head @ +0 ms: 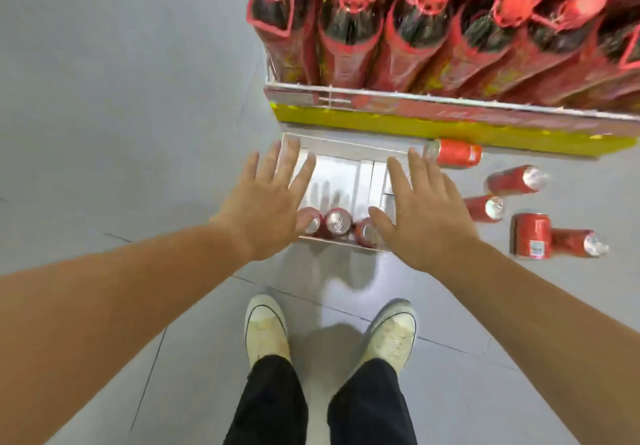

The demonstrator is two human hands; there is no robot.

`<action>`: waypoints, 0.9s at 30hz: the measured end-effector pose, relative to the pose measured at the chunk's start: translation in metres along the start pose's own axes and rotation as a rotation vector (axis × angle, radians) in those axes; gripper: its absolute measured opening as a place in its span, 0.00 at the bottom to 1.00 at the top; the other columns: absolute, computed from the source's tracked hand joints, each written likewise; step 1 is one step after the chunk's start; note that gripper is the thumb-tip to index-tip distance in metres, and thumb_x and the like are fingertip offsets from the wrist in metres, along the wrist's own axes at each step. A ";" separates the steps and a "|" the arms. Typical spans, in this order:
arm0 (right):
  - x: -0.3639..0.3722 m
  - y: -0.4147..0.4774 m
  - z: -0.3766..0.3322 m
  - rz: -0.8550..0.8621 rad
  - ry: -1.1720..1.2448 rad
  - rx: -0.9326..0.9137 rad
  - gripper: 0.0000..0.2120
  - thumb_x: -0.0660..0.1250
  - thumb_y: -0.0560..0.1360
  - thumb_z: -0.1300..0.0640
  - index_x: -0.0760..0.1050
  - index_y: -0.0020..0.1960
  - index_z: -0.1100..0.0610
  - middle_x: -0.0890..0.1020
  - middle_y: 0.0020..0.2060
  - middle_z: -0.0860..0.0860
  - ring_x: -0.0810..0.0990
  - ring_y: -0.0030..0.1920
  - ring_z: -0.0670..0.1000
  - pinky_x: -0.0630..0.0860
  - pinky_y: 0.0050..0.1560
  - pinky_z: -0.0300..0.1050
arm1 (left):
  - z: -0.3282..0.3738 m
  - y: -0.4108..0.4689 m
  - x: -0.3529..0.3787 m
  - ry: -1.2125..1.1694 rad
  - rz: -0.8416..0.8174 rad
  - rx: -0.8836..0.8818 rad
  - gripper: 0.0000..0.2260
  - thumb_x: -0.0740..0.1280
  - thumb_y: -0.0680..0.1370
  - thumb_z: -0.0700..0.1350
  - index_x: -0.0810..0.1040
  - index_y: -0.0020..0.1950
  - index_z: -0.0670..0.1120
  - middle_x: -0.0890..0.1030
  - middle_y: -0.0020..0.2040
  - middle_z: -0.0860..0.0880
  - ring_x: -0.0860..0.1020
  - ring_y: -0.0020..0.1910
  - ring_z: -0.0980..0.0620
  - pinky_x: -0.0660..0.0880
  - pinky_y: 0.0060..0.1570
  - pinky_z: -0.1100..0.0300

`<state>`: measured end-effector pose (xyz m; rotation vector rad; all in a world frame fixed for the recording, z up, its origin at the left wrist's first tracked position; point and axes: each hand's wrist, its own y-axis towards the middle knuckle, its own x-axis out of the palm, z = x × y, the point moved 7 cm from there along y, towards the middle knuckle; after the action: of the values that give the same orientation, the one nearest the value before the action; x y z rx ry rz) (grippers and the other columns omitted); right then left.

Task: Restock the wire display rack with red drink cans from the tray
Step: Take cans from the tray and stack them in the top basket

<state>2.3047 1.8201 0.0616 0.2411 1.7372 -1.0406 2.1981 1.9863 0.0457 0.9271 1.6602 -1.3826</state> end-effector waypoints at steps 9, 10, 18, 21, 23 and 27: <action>0.124 0.054 0.009 -0.191 0.069 -0.007 0.36 0.51 0.81 0.39 0.43 0.81 0.55 0.52 0.80 0.60 0.49 0.80 0.60 0.53 0.78 0.55 | 0.028 0.059 0.124 -0.159 -0.269 -0.029 0.35 0.50 0.82 0.63 0.42 0.82 0.46 0.50 0.81 0.39 0.53 0.79 0.39 0.61 0.73 0.47; 0.133 0.060 0.008 -0.215 0.083 -0.007 0.36 0.52 0.81 0.39 0.45 0.81 0.55 0.57 0.79 0.59 0.54 0.79 0.60 0.58 0.76 0.55 | 0.031 0.065 0.133 -0.232 -0.310 -0.042 0.35 0.53 0.81 0.63 0.45 0.82 0.48 0.53 0.80 0.41 0.58 0.77 0.40 0.65 0.70 0.47; 0.178 0.084 0.014 -0.459 0.360 0.178 0.38 0.74 0.67 0.38 0.64 0.69 0.54 0.73 0.59 0.53 0.78 0.56 0.58 0.79 0.54 0.54 | 0.038 0.082 0.185 -0.642 -0.623 -0.231 0.37 0.73 0.70 0.62 0.62 0.76 0.57 0.66 0.67 0.46 0.75 0.63 0.41 0.73 0.56 0.53; 0.177 0.094 0.014 -0.439 0.440 0.226 0.40 0.78 0.62 0.40 0.65 0.66 0.55 0.72 0.60 0.54 0.78 0.55 0.57 0.79 0.54 0.53 | 0.035 0.092 0.186 -0.655 -0.600 -0.256 0.35 0.75 0.70 0.53 0.66 0.75 0.54 0.66 0.65 0.46 0.77 0.59 0.42 0.74 0.52 0.56; 0.172 0.102 0.017 -0.344 0.521 0.255 0.35 0.78 0.62 0.44 0.65 0.62 0.54 0.74 0.57 0.52 0.78 0.53 0.56 0.78 0.53 0.52 | 0.030 0.099 0.186 -0.679 -0.538 -0.253 0.37 0.76 0.67 0.50 0.67 0.74 0.50 0.69 0.65 0.46 0.77 0.59 0.44 0.76 0.55 0.54; 0.160 0.121 0.026 -0.145 0.660 0.269 0.30 0.77 0.65 0.46 0.67 0.62 0.51 0.78 0.52 0.50 0.78 0.53 0.55 0.77 0.55 0.53 | 0.008 0.110 0.185 -0.829 -0.381 -0.324 0.32 0.79 0.64 0.53 0.71 0.64 0.50 0.78 0.54 0.53 0.76 0.50 0.50 0.72 0.47 0.58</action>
<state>2.3259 1.8248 -0.1392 0.6999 2.2154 -1.4078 2.2157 2.0047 -0.1681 -0.1737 1.3556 -1.4029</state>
